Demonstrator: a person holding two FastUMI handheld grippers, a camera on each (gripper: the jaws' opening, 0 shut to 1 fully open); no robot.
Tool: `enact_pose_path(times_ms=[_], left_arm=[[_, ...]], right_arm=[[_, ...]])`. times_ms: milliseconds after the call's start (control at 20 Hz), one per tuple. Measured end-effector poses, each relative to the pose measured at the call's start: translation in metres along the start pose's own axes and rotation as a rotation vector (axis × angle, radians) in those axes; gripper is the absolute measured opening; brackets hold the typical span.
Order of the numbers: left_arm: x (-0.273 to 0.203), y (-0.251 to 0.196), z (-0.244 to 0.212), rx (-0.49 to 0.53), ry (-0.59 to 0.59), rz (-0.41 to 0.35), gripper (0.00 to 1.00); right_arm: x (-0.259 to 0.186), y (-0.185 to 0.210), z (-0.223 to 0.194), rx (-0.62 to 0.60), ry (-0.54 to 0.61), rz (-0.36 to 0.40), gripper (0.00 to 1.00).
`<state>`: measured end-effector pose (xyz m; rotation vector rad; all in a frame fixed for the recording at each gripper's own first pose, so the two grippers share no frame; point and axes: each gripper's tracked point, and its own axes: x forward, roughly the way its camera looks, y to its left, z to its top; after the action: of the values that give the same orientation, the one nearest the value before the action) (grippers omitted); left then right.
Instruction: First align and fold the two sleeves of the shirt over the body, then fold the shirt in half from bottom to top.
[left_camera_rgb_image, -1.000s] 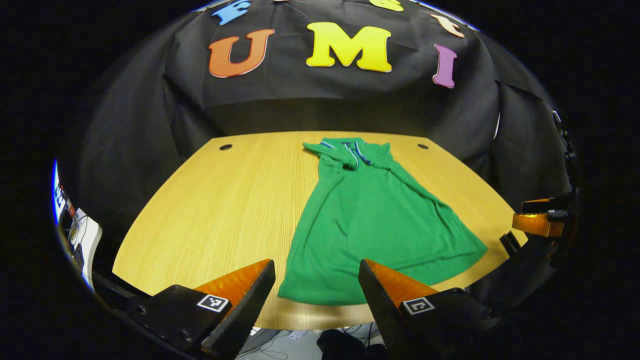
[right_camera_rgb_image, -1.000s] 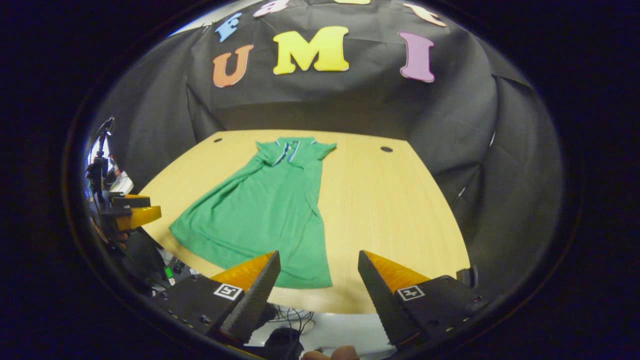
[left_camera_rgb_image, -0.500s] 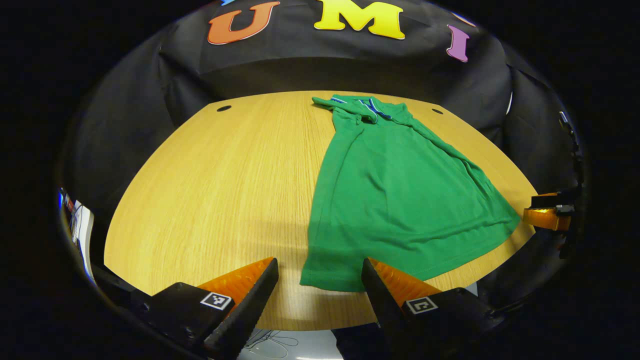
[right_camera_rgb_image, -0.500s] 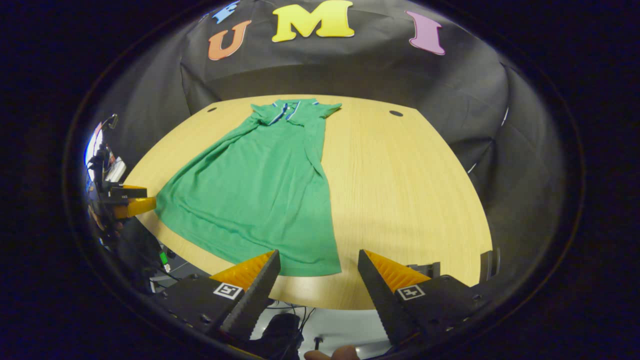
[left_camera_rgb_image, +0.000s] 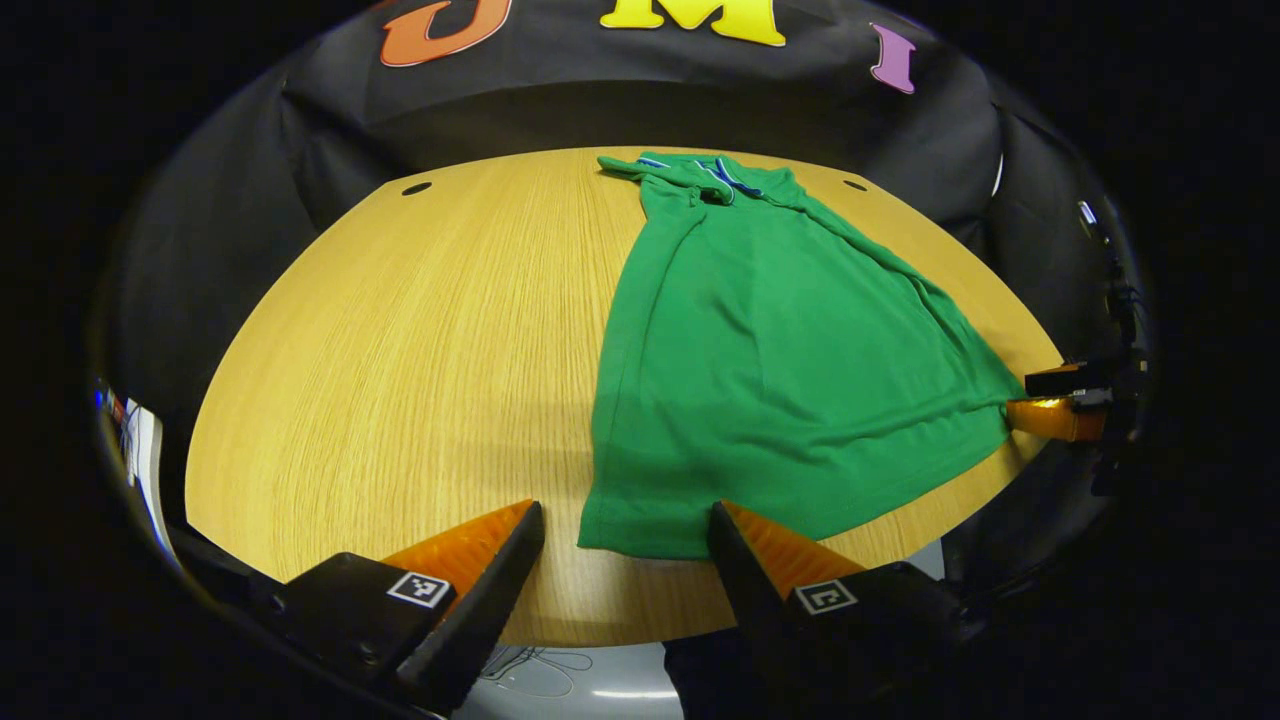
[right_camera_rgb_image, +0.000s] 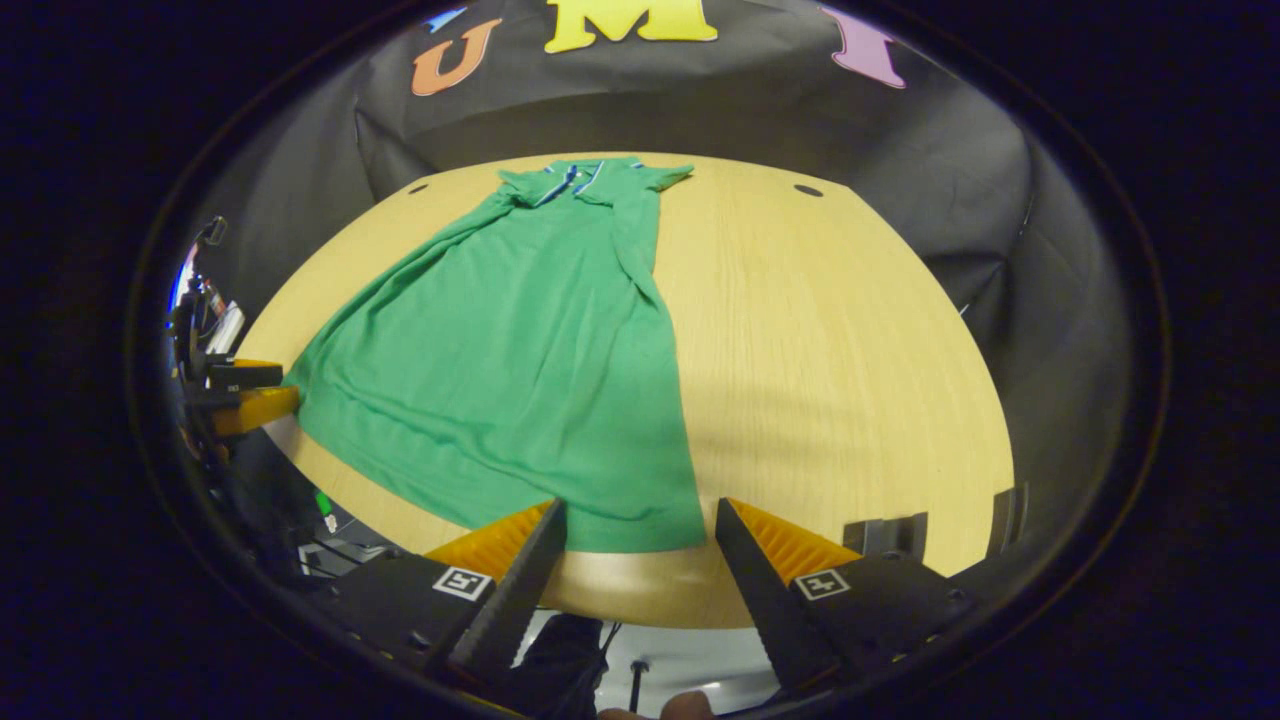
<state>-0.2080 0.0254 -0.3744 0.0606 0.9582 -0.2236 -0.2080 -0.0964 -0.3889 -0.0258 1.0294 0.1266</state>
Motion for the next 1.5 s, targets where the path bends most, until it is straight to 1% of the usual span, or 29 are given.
enact_pose_path(times_ms=[100,150,200,250,300,350,400,450,500,550,650,850,1050,1250,1500], left_arm=[[-0.001,-0.004,-0.001,0.004,0.007,-0.006,0.99],[-0.001,-0.006,-0.002,0.0,0.014,-0.005,0.9],[-0.002,-0.006,-0.003,-0.009,0.02,-0.004,0.85],[-0.002,-0.007,-0.004,-0.021,0.025,0.002,0.77],[-0.003,-0.006,-0.005,-0.038,0.028,0.003,0.73],[-0.004,-0.008,-0.007,-0.055,0.032,0.003,0.58],[-0.005,-0.011,-0.009,-0.069,0.036,-0.008,0.54],[-0.008,-0.014,-0.011,-0.087,0.04,-0.019,0.34],[-0.004,-0.018,-0.009,-0.106,0.045,-0.027,0.23],[-0.004,-0.024,-0.009,-0.125,0.052,-0.055,0.12],[-0.008,-0.034,-0.009,-0.162,0.061,-0.099,0.09],[-0.015,-0.04,-0.001,-0.162,0.041,-0.122,0.07],[-0.034,-0.042,0.021,-0.18,0.02,-0.137,0.07],[-0.048,-0.038,0.057,-0.171,-0.027,-0.153,0.07],[-0.062,-0.033,0.119,-0.147,-0.12,-0.179,0.07]], right_arm=[[0.001,0.0,0.0,0.01,0.002,0.007,0.93],[0.0,0.0,0.001,0.0,0.004,0.013,0.94],[0.004,0.0,0.002,-0.004,0.007,0.018,0.9],[0.004,0.0,0.002,-0.001,0.012,0.02,0.77],[0.006,0.0,0.004,0.007,0.013,0.027,0.72],[0.005,0.001,0.004,0.024,0.013,0.034,0.59],[0.006,0.004,0.005,0.042,0.011,0.054,0.46],[0.006,0.008,0.004,0.065,0.02,0.071,0.28],[0.006,0.008,0.005,0.079,0.017,0.071,0.11],[0.006,0.007,0.008,0.087,0.019,0.072,0.05],[0.004,0.007,0.006,0.109,0.031,0.07,0.0],[-0.008,0.0,0.016,0.123,-0.006,0.068,0.0],[-0.022,-0.006,0.033,0.155,-0.05,0.077,0.0],[-0.039,-0.005,0.061,0.185,-0.101,0.097,0.0],[-0.062,-0.003,0.112,0.187,-0.178,0.112,0.0]])
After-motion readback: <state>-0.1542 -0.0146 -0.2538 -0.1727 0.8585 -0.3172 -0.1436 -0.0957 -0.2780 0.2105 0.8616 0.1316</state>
